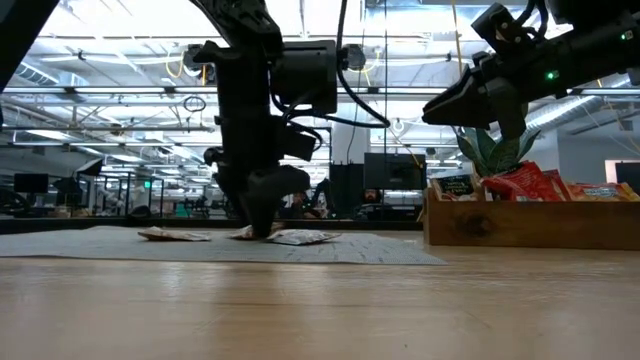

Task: Pick & Place Tea
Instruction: Put the brown tea bag into the left section of the wooden organizer

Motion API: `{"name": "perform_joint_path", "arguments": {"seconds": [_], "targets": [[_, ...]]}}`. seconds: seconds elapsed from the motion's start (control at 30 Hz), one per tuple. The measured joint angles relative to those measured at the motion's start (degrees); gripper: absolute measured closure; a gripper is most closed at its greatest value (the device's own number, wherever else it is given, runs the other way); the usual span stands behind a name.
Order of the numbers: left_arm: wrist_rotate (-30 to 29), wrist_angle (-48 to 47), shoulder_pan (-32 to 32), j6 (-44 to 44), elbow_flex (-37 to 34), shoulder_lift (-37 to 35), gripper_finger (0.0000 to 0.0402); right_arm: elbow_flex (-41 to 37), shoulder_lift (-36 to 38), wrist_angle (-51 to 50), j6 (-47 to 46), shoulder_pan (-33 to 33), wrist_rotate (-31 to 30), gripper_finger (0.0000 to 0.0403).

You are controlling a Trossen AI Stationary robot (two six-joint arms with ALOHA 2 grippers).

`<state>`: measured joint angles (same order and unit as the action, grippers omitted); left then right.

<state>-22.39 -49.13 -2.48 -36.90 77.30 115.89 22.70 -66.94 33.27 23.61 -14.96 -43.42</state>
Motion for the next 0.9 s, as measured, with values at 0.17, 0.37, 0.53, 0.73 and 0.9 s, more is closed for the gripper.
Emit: {"name": "perform_joint_path", "arguments": {"seconds": [0.17, 0.37, 0.53, 0.73, 0.9], "targets": [[1.0, -0.9, 0.7, -1.0, -0.7, 0.0, 0.0178, 0.0, 0.0, -0.1, -0.2, 0.0, 0.0, 0.0273], [4.5, 0.1, 1.3, -1.1, -1.7, -0.2, 0.0279, 0.0, 0.0, -0.1, -0.3, 0.0, 0.0, 0.0273], [4.2, -0.2, 1.5, 1.7, -1.9, -0.2, 0.0385, 0.0, 0.0, -0.4, -0.4, 0.0, 0.0, 0.0273], [1.0, -1.2, -0.1, 9.4, -2.1, -0.6, 0.0394, 0.0, 0.0, -0.5, -0.7, 0.0, 0.0, 0.0273], [-11.3, -5.1, -3.9, 19.5, -0.4, -1.6, 0.0396, 0.0, 0.0, 0.2, -5.1, 0.8, 3.8, 0.0273]]}}
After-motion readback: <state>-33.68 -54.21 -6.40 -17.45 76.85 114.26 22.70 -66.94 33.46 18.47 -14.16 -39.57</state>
